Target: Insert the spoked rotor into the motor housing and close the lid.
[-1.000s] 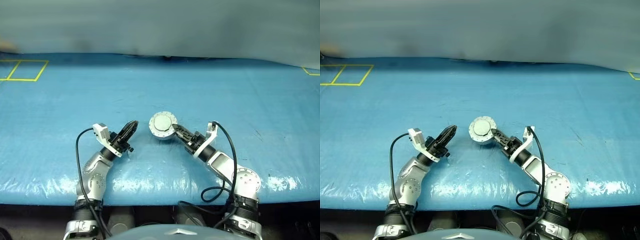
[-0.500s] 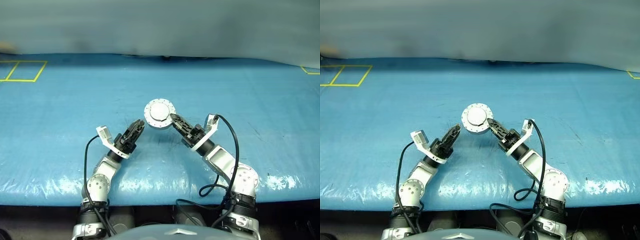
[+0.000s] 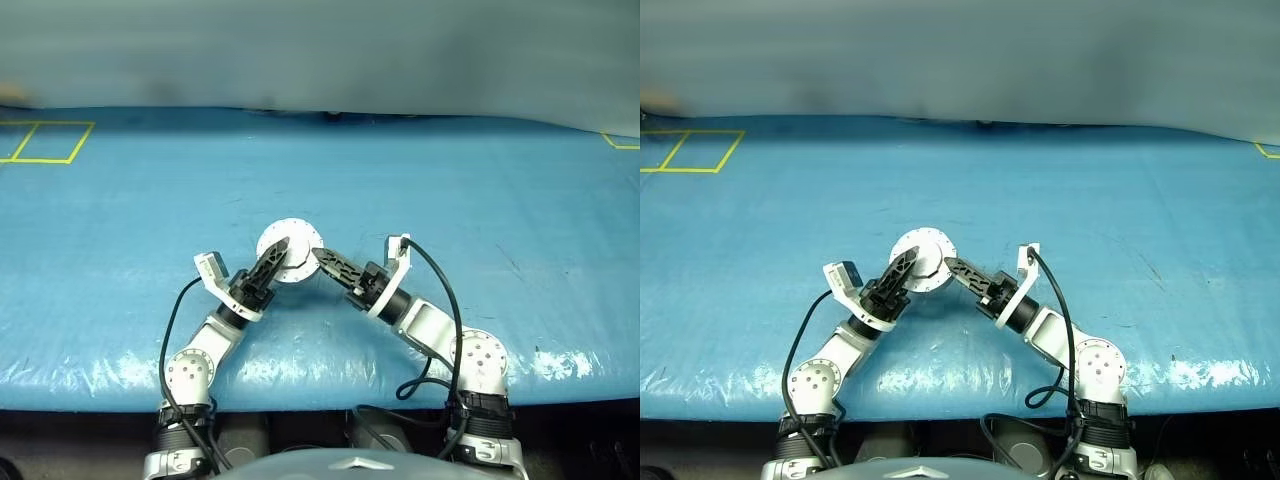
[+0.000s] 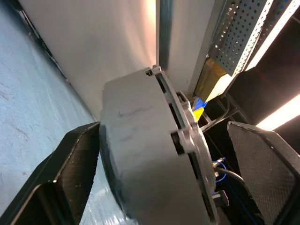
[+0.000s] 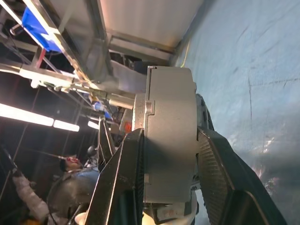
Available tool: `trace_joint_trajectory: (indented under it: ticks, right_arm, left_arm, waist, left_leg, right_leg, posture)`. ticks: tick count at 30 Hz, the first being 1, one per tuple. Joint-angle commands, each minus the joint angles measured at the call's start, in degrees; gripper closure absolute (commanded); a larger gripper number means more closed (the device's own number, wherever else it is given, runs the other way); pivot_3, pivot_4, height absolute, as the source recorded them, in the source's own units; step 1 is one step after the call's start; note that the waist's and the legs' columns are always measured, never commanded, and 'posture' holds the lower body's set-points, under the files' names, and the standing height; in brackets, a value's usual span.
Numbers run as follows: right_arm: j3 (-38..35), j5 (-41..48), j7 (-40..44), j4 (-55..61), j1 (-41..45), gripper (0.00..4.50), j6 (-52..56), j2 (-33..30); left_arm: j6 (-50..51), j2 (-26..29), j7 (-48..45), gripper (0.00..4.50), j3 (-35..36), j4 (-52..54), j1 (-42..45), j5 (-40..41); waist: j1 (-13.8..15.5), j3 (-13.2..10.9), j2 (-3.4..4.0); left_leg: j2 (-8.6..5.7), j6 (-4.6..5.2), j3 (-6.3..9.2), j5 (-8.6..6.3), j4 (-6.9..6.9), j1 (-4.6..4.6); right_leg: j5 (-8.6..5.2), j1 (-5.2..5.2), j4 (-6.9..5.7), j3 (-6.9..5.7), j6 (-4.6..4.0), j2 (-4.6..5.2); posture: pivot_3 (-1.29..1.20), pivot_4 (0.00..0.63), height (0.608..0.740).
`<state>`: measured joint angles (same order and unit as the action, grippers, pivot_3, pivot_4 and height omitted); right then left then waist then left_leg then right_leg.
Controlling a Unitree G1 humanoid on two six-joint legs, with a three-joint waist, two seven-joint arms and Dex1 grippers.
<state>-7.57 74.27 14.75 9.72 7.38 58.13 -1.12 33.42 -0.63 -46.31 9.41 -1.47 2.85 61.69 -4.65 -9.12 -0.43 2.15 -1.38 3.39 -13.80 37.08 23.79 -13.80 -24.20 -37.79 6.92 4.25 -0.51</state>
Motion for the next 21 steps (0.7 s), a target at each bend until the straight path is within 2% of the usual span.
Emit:
trace_joint_trajectory:
  ticks: [1, 4, 5, 11, 21]
  right_arm:
    - [0.97, 1.78, 2.5, 4.09, 0.42, 3.28, -0.85, 0.15]
    - [1.17, 1.67, 2.4, 4.02, 0.53, 3.28, -1.53, -0.07]
    - [1.08, 1.71, 2.28, 3.93, 0.62, 3.28, -1.78, -0.08]
    - [0.32, 0.95, 0.23, 2.79, 1.16, 3.28, -3.38, 0.42]
    - [0.52, -5.94, -0.11, 1.33, 2.4, 3.28, -8.4, 1.39]
  left_arm:
    - [-0.13, 0.06, -2.09, 0.02, -0.93, 2.68, -0.04, -0.36]
    - [-1.47, -0.06, -4.15, 0.02, -0.96, 2.68, -0.22, -0.92]
    - [-1.52, -0.19, -4.17, 0.18, -0.8, 2.63, -0.25, -0.84]
    - [-1.75, -0.39, -6.76, 1.76, -0.16, 2.66, -0.6, 0.46]
    - [-2.78, -1.78, -2.37, 1.85, 1.18, 1.85, -0.38, -0.71]
  waist:
    - [0.05, 0.0, 0.0]
    - [0.11, 0.0, 0.0]
    - [0.1, 0.0, 0.0]
    - [0.11, 0.0, 0.0]
    - [0.13, 0.0, 0.0]
  left_leg:
    - [0.0, 0.0, 0.0, 0.0, 0.01, 0.0]
    - [-0.01, 0.0, -0.01, 0.0, 0.03, 0.0]
    - [-0.01, 0.0, 0.0, 0.0, 0.02, 0.0]
    - [0.0, 0.0, 0.0, 0.0, 0.02, 0.0]
    - [-0.01, 0.0, -0.01, 0.0, 0.05, 0.01]
  right_leg:
    - [0.0, 0.0, 0.0, 0.0, 0.0, 0.0]
    - [0.01, 0.01, 0.0, 0.0, 0.01, 0.0]
    - [0.01, 0.01, 0.0, 0.0, 0.01, 0.0]
    - [0.0, 0.01, 0.0, 0.0, 0.0, 0.0]
    - [0.02, 0.01, 0.0, 0.01, 0.03, 0.02]
  posture:
    - [0.0, 0.15, 0.74]
    - [0.0, 0.15, 0.74]
    - [0.0, 0.15, 0.74]
    - [0.0, 0.15, 0.74]
    - [0.0, 0.15, 0.74]
